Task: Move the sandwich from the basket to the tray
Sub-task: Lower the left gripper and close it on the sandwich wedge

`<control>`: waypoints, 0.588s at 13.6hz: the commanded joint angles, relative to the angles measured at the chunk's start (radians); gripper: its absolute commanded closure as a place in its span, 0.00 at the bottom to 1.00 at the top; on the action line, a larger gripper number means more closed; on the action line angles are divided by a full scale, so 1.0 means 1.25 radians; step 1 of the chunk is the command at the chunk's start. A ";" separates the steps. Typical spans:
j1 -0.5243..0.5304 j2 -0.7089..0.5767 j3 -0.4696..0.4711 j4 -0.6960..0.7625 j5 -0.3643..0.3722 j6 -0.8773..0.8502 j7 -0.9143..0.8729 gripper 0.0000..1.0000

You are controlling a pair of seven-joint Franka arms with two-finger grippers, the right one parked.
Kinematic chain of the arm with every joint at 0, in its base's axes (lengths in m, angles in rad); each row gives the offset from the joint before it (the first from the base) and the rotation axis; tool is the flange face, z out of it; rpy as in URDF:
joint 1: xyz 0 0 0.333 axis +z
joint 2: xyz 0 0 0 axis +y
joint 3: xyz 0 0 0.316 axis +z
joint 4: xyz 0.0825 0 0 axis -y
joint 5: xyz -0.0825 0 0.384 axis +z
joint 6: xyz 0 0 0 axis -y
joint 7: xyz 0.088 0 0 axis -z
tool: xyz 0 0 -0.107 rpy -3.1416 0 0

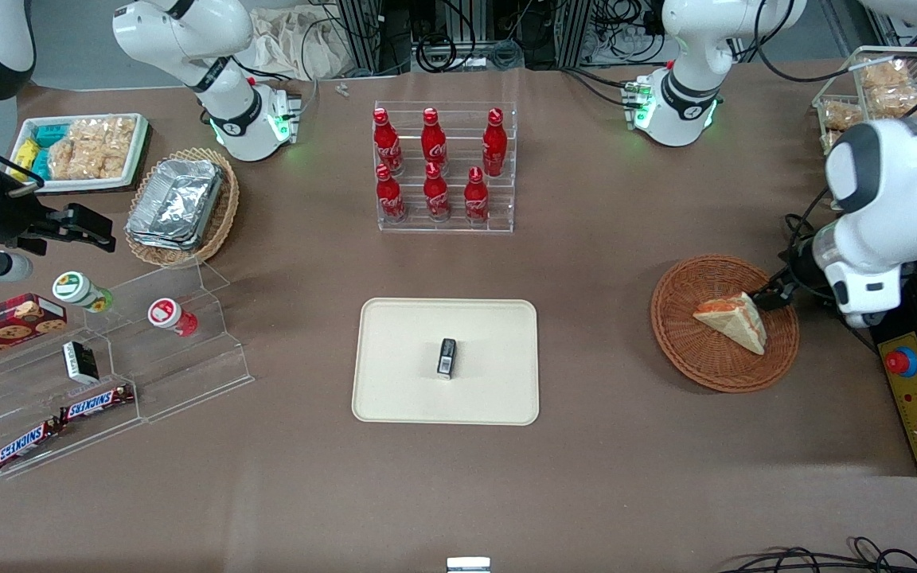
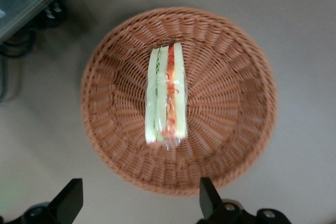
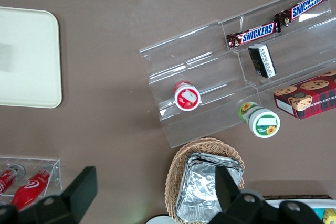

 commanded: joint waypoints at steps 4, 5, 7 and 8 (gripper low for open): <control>0.006 0.156 -0.005 -0.022 0.005 0.185 -0.061 0.00; 0.006 0.178 -0.005 -0.024 0.005 0.218 -0.067 0.00; 0.006 0.201 -0.005 -0.028 0.005 0.248 -0.083 0.44; 0.008 0.197 -0.004 -0.034 0.005 0.248 -0.088 0.99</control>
